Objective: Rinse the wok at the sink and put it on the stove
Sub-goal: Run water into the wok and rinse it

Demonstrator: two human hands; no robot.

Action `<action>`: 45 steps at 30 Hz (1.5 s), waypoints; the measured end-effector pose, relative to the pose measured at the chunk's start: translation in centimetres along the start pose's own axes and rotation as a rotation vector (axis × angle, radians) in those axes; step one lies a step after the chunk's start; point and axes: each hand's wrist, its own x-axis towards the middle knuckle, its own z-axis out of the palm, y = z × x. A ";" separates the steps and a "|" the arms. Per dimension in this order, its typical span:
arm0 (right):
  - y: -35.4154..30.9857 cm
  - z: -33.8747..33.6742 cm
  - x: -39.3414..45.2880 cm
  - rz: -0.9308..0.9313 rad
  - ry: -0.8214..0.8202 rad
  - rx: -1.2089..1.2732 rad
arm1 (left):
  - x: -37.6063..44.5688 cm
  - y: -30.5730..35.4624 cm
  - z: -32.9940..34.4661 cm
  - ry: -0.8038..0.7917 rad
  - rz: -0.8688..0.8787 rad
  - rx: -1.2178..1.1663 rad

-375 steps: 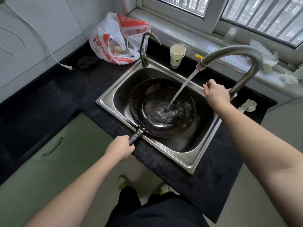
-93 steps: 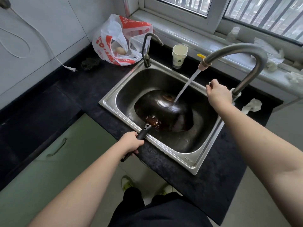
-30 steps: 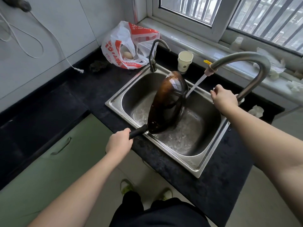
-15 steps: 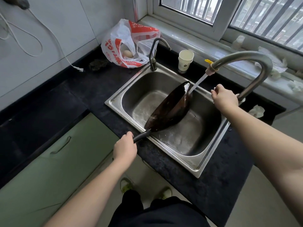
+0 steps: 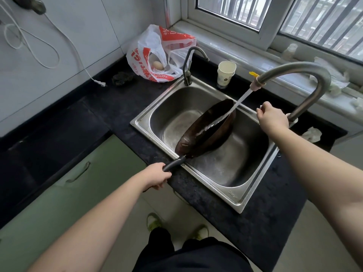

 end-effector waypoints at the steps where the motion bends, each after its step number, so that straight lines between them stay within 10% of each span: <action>1: 0.0 0.0 0.0 0.000 -0.004 0.000 | -0.1 -0.1 0.1 -0.014 0.012 -0.023; 11: -0.3 -0.3 -0.2 0.019 -0.008 0.008 | -1.3 0.3 2.6 0.281 0.087 0.290; 45: -0.1 -0.4 0.0 0.013 -0.021 -0.005 | -2.3 0.2 2.0 0.486 0.145 0.636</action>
